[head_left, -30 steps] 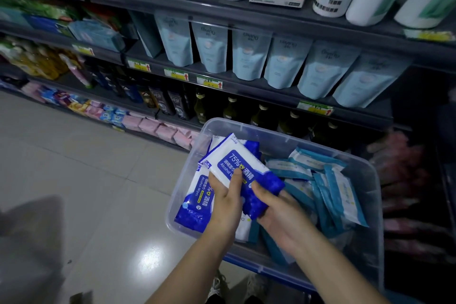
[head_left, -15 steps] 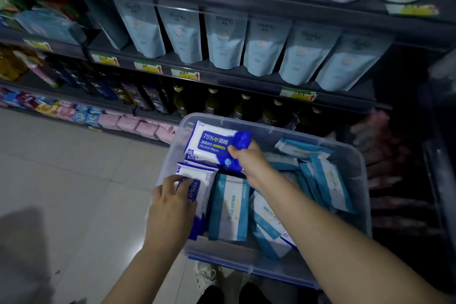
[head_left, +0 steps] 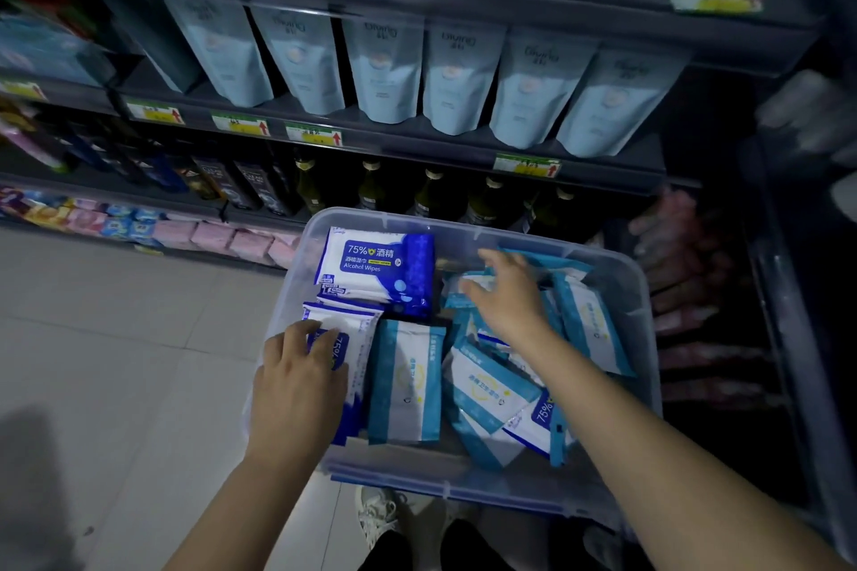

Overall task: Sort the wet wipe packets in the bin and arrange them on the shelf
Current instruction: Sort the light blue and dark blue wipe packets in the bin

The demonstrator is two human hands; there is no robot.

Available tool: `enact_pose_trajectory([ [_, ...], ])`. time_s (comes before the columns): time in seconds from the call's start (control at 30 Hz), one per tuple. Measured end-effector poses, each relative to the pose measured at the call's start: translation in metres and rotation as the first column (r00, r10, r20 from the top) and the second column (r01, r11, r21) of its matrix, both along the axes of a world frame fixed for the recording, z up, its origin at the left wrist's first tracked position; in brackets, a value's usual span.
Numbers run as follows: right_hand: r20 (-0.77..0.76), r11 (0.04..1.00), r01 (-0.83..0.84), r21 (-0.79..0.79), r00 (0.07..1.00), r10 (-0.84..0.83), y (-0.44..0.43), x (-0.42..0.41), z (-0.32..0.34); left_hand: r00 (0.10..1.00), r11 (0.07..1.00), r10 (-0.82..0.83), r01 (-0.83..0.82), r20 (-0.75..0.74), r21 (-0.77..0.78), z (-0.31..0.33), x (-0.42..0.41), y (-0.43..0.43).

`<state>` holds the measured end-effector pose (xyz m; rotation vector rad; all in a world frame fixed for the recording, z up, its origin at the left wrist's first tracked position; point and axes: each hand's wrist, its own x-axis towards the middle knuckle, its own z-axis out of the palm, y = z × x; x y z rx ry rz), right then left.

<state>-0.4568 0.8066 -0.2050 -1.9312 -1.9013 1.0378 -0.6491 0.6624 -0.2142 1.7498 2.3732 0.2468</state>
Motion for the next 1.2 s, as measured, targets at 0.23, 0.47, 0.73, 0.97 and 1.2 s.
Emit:
enact_pose_trajectory([
  [0.23, 0.412, 0.983, 0.043, -0.177, 0.911, 0.034, -0.035, 0.098, -0.016, 0.973, 0.971, -0.219, 0.209, 0.076, 0.117, -0.001, 0.049, 0.024],
  [0.47, 0.159, 0.991, 0.119, -0.058, 0.981, -0.108, -0.048, 0.116, -0.015, 0.85, 0.981, -0.127, 0.184, 0.511, -0.062, -0.006, 0.091, 0.037],
  [0.73, 0.127, 0.976, -0.214, 0.039, 0.97, 0.208, -0.082, 0.105, -0.006, 0.124, 0.901, 0.419, 0.061, 0.899, -0.429, 0.001, 0.14, 0.046],
  [0.97, -0.164, 0.997, 0.0, -0.077, 0.986, -0.012, -0.075, 0.109, -0.001, -0.091, 0.856, 0.503, -0.082, 0.859, -0.51, -0.001, 0.159, 0.056],
  [1.2, -0.173, 0.971, 0.129, -0.202, 0.971, -0.165, -0.055, 0.114, -0.002, -0.148, 0.859, 0.487, -0.093, 0.861, -0.503, -0.004, 0.16, 0.057],
])
